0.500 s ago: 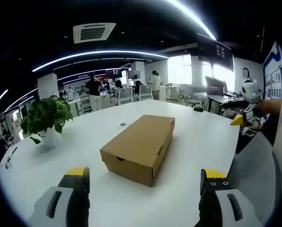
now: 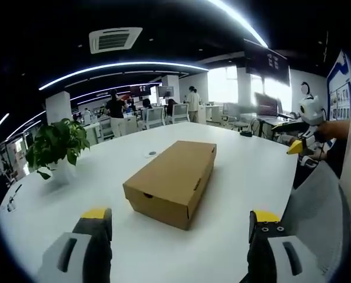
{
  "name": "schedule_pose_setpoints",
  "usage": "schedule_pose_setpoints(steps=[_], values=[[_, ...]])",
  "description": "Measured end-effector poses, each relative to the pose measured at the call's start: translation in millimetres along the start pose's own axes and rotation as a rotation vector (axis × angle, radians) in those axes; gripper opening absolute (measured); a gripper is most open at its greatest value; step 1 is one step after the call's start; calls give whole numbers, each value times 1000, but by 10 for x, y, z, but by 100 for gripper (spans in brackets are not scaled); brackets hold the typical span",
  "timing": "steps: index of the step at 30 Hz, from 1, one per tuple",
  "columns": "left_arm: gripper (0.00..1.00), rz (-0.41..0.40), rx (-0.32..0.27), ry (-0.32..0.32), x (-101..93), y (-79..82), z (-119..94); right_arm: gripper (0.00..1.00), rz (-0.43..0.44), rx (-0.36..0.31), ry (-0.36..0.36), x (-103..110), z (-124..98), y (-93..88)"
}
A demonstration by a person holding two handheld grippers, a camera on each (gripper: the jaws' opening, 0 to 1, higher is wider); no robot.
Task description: Operate the shoe box by opening the lid, removing the specified soft item, and placing it in the target area until the item is outside and the box remains undamaged.
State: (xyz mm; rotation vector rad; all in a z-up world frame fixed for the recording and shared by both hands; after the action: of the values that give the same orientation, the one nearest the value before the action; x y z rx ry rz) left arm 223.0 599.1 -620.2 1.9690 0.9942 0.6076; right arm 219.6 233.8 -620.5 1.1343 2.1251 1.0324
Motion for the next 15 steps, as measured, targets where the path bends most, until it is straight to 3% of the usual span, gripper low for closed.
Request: schedule_pose_setpoints(steps=[15], values=[[98, -4, 8, 0, -53, -3, 18, 96, -8, 7, 6, -25, -10, -13]])
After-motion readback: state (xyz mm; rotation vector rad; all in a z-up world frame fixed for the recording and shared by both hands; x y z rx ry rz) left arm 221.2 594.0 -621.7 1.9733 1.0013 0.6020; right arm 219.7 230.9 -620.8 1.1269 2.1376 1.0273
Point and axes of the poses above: the point that each gripper's makers call its tool centre point, and the gripper's own axes: z roughly forward along the fingers, x roughly to its left, y roughly out of its top, the point moved 4 cm from there along -z, roughly backward along the fingers, and after that the axes turned 9 degrees about x, right-handed, at the moved point
